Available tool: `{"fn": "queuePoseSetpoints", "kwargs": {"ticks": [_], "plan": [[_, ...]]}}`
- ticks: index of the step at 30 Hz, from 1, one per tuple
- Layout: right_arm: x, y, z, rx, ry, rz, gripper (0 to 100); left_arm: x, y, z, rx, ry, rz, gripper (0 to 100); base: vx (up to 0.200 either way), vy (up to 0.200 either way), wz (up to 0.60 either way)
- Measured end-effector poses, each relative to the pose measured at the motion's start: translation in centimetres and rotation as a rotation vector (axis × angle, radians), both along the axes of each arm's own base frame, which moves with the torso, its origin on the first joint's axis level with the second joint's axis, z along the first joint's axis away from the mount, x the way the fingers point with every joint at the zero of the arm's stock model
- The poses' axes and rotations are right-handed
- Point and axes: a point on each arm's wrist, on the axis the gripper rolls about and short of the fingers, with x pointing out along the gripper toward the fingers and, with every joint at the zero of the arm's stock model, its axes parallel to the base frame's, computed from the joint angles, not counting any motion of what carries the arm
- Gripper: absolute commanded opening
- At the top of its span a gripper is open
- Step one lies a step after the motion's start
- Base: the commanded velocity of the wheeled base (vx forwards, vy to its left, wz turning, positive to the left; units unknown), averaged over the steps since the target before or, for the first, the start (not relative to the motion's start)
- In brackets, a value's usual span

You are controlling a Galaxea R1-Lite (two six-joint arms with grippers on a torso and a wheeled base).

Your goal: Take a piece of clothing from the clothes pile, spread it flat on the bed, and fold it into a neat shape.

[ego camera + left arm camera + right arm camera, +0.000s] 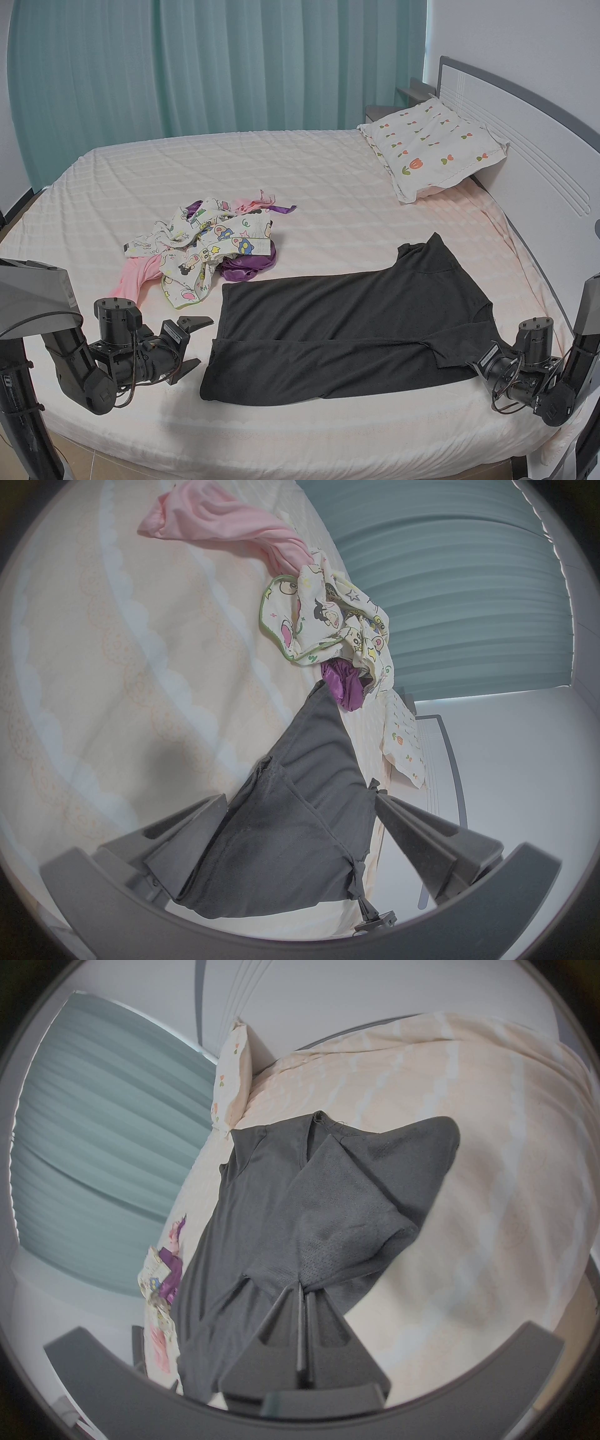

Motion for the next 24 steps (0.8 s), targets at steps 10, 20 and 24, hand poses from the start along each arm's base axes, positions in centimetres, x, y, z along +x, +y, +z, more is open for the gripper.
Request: {"fn": "queuePoseSetpoints", "kwargs": {"ticks": [10, 20, 24], "plan": [[-1.2, -0.4, -0.3, -0.076, 0.03, 0.043, 0, 0.0, 0.0, 0.0, 0.0, 0.0, 0.0, 100, 0.0, 0.0, 0.0], [-1.6, -0.7, -0.4, -0.112, 0.045, 0.056, 100, 0.0, 0.0, 0.0, 0.0, 0.0, 0.0, 100, 0.0, 0.0, 0.0], [-1.7, -0.8, -0.7, -0.13, 0.06, 0.062, 100, 0.0, 0.0, 0.0, 0.0, 0.0, 0.0, 100, 0.0, 0.0, 0.0]]}}
